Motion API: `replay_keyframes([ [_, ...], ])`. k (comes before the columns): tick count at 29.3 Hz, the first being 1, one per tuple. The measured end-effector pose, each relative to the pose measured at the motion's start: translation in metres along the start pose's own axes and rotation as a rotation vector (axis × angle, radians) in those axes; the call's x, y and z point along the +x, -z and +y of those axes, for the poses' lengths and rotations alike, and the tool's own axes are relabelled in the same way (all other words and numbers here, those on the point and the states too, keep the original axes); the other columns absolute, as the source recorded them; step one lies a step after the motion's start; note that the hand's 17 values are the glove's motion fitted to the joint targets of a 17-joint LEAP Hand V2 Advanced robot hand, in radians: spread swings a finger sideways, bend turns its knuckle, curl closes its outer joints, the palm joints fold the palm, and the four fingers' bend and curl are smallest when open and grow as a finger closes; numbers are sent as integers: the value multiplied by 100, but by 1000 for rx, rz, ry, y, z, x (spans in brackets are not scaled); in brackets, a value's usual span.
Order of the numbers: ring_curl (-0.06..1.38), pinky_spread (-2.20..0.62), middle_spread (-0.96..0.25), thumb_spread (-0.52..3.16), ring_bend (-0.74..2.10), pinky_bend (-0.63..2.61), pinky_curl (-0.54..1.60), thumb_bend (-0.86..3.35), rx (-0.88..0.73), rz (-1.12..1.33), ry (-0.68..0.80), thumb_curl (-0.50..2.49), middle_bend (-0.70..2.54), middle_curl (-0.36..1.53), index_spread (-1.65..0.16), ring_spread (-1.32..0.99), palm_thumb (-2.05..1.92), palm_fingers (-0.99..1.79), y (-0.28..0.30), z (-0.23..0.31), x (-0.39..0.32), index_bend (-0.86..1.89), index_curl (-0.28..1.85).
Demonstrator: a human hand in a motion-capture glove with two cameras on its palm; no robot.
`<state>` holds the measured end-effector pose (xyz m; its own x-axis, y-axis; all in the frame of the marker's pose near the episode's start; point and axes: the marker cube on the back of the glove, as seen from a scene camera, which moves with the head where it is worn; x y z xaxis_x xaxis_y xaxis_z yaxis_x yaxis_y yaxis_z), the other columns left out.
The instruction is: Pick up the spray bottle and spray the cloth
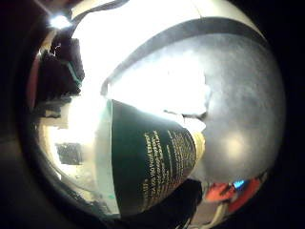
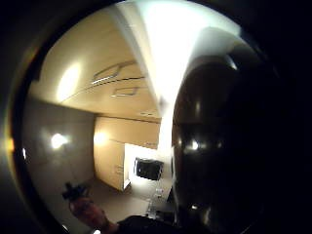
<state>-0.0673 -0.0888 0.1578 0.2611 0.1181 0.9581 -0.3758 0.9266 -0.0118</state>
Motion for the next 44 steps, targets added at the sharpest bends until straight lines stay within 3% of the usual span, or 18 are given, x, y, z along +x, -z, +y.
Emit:
replay_keyframes([
  [5,54,0,0,77,26,24,46,-2,90,-60,29,80,36,58,-15,-2,121,114,3,5,-2,27,66],
  [18,54,-1,0,75,27,22,47,-2,145,-68,15,81,35,58,-16,-4,120,114,2,4,-6,27,67],
  [36,55,-2,0,75,28,19,48,-1,33,-125,26,82,35,59,-15,-5,120,113,-96,-2,-21,27,67],
  [44,55,-2,0,77,28,18,47,-1,23,-105,-13,82,35,59,-15,-6,120,113,-103,3,6,27,67],
])
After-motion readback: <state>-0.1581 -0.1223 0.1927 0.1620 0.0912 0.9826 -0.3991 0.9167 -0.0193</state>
